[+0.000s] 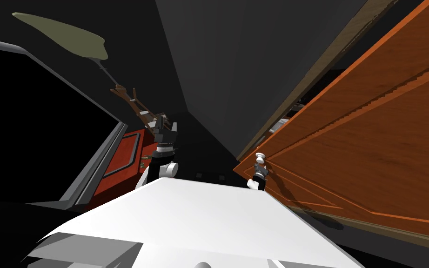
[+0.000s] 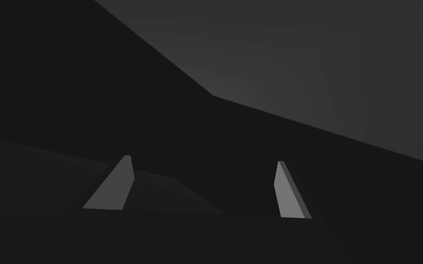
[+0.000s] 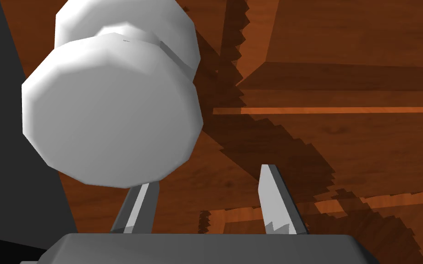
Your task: Pull the door open
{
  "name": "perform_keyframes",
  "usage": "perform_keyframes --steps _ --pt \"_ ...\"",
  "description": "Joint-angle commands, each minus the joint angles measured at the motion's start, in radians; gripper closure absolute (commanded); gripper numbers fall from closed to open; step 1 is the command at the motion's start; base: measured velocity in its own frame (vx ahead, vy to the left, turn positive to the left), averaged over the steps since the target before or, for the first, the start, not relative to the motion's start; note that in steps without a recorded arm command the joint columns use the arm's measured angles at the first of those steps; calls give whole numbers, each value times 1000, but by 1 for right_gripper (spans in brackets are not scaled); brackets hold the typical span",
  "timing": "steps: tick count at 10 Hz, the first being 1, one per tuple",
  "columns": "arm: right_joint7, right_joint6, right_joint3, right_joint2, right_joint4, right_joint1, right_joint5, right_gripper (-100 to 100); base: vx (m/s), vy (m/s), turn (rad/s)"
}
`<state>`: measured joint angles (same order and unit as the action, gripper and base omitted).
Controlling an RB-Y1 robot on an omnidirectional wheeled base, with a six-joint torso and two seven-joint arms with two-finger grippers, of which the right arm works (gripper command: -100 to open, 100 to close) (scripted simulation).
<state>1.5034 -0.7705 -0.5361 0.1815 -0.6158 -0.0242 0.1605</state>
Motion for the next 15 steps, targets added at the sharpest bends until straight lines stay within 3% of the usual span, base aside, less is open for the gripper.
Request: perform_keyframes --steps 1,5,6,7,9,11,13,15 --pt "28 -24 12 -7 -18 -18 -3 -100 -55 58 31" --pt "69 -23 9 -12 -28 -22 2 -100 -90 61 0" --pt "62 0 -3 -8 -17 -7 7 -100 -32 -3 -55" --pt "64 33 -7 6 -10 -15 14 -100 -30 -8 -92" --pt "63 62 -8 18 -14 -30 19 -100 -25 13 -39" --pt "63 62 -8 18 -14 -30 19 -100 -8 7 15" --pt "62 95 -9 31 -18 -46 25 -100 -3 13 -15" --pt "62 95 -9 31 -18 -46 25 -100 1 13 5"
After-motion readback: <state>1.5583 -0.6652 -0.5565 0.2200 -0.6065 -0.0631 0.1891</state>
